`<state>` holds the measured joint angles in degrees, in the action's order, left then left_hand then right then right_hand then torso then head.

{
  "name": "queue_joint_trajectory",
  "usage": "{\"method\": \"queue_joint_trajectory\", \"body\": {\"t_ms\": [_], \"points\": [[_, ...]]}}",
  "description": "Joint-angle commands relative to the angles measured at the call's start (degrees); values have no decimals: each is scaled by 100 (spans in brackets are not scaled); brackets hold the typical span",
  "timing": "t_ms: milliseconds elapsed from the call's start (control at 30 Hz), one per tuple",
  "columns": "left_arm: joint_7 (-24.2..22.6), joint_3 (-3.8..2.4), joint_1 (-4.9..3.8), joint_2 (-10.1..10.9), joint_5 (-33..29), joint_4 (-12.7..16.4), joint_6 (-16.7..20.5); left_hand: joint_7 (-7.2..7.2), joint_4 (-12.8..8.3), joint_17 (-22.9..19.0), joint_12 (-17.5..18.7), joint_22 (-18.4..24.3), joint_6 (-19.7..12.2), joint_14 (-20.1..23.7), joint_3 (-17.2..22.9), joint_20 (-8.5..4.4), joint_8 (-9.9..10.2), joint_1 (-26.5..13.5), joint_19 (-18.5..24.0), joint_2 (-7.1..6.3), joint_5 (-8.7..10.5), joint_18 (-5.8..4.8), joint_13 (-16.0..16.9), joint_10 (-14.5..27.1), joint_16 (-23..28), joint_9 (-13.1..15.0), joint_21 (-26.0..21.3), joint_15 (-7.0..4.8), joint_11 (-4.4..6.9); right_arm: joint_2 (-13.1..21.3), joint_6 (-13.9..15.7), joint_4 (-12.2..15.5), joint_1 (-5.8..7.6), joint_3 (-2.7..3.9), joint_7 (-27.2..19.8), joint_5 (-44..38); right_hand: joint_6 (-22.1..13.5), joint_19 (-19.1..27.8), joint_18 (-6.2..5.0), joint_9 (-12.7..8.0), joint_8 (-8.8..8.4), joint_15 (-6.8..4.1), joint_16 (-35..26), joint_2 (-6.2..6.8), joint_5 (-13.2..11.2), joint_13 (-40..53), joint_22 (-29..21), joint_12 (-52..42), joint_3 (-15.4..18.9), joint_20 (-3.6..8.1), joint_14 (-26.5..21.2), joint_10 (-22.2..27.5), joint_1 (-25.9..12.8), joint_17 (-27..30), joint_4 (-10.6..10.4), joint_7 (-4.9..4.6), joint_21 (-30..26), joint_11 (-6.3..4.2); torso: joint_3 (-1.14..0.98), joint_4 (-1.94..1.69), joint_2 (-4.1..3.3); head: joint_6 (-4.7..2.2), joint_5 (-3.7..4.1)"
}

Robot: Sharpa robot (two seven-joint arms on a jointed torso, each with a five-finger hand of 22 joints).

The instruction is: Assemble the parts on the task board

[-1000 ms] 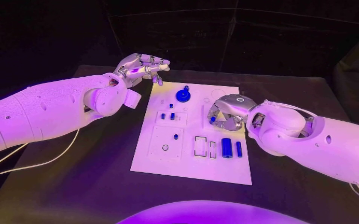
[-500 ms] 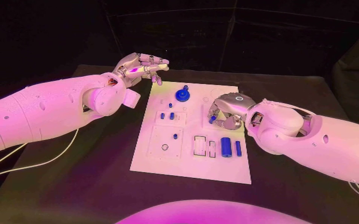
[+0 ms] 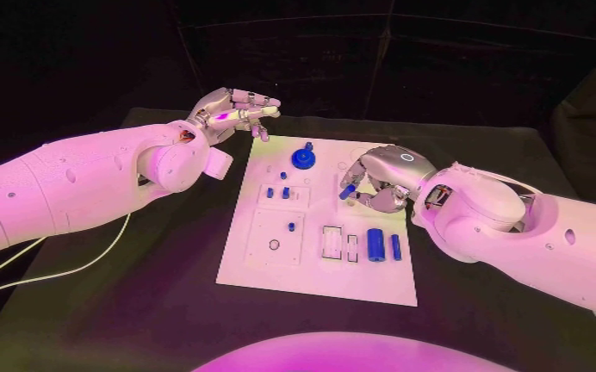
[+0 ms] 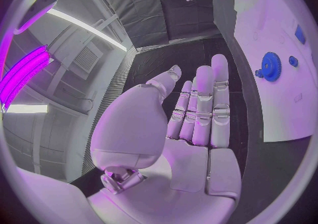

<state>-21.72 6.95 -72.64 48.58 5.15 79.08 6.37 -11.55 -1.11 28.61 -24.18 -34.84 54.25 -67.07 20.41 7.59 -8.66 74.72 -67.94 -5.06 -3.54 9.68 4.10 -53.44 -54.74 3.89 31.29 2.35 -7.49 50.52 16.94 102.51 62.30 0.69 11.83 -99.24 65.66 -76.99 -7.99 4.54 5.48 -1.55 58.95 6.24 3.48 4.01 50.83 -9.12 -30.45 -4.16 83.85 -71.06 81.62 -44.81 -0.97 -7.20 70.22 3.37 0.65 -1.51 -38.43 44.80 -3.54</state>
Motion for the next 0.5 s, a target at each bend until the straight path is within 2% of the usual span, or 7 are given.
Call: {"method": "queue_joint_trajectory", "body": {"t_ms": [33, 167, 233, 267, 367, 433, 500], "points": [[-21, -3, -9, 5, -22, 0, -61, -18, 0, -6, -19, 6, -13, 56, -41, 26, -20, -37, -18, 11, 19, 70, -8, 42, -28, -5, -36, 3, -3, 5, 408, 162, 7, 27, -245, 418, 34, -32, 119, -1, -8, -28, 31, -3, 41, -1, 14, 43, -42, -6, 49, -77, -29, -22, 8, -16, 28, -29, 4, -9, -5, -2, -19], [-24, -3, -9, 2, -22, -3, -56, -18, 0, -6, -19, 6, -13, 56, -41, 26, -20, -37, -18, 11, 19, 70, -8, 42, -28, -5, -36, 3, -3, -240, 499, 157, 7, 51, -392, 555, 35, -29, 119, -3, -14, -26, 50, 14, 65, -2, 17, 55, -58, -5, 49, -83, -49, -41, 23, -19, 34, -26, 7, 7, -4, -7, -52], [-27, -3, -9, -15, -22, -8, -61, -18, 0, -6, -19, 6, -13, 56, -41, 26, -20, -37, -18, 11, 19, 70, -8, 42, -28, -5, -36, 3, -3, -447, 476, 86, 6, 55, -459, 610, 34, -26, 119, -5, -19, -25, 53, 22, 77, -2, 16, 64, -66, -5, 48, -82, -61, -41, 30, -22, 36, -24, 9, -5, -5, 13, -72], [-28, -3, -9, -22, -22, -5, -63, -18, 0, -6, -19, 6, -13, 56, -41, 26, -20, -37, -18, 11, 19, 70, -8, 42, -28, -5, -36, 3, -3, -563, 458, 42, 6, 56, -490, 628, 32, -24, 119, -6, -21, -24, 58, 24, 82, -3, 16, 69, -69, -5, 48, -80, -68, -47, 31, -23, 37, -22, 16, -23, -8, 18, -66], [-28, -3, -10, -36, -22, 6, -70, -18, 0, -6, -19, 6, -13, 56, -41, 26, -20, -37, -18, 11, 19, 70, -8, 42, -28, -5, -36, 3, -3, -906, 382, -108, -2, 49, -579, 667, 23, -22, 120, -11, -33, -21, 73, 24, 98, -6, 25, 87, -85, -7, 47, -70, -91, -60, 37, -28, 45, -16, 22, -44, -18, 7, -91], [-28, -3, -10, -48, -22, 5, -71, -18, 0, -6, -19, 6, -13, 56, -41, 26, -20, -37, -18, 11, 19, 70, -8, 42, -28, -5, -36, 3, -3, -1133, 288, -220, -21, 31, -628, 683, 17, -19, 120, -13, -39, -19, 75, 20, 106, -7, 22, 96, -93, -8, 46, -65, -101, -60, 39, -31, 45, -13, 18, -39, -12, 20, -133], [-26, -3, -10, -61, -22, 5, -72, -18, 0, -6, -19, 6, -13, 56, -41, 26, -20, -37, -18, 11, 19, 70, -8, 42, -28, -5, -36, 3, -3, -1366, 100, -343, -49, -36, -652, 695, 3, -10, 119, -18, -52, -13, 83, 15, 117, -10, 17, 117, -109, -12, 43, -52, -129, -63, 43, -38, 46, -6, 18, -43, -9, 60, -180]]}}
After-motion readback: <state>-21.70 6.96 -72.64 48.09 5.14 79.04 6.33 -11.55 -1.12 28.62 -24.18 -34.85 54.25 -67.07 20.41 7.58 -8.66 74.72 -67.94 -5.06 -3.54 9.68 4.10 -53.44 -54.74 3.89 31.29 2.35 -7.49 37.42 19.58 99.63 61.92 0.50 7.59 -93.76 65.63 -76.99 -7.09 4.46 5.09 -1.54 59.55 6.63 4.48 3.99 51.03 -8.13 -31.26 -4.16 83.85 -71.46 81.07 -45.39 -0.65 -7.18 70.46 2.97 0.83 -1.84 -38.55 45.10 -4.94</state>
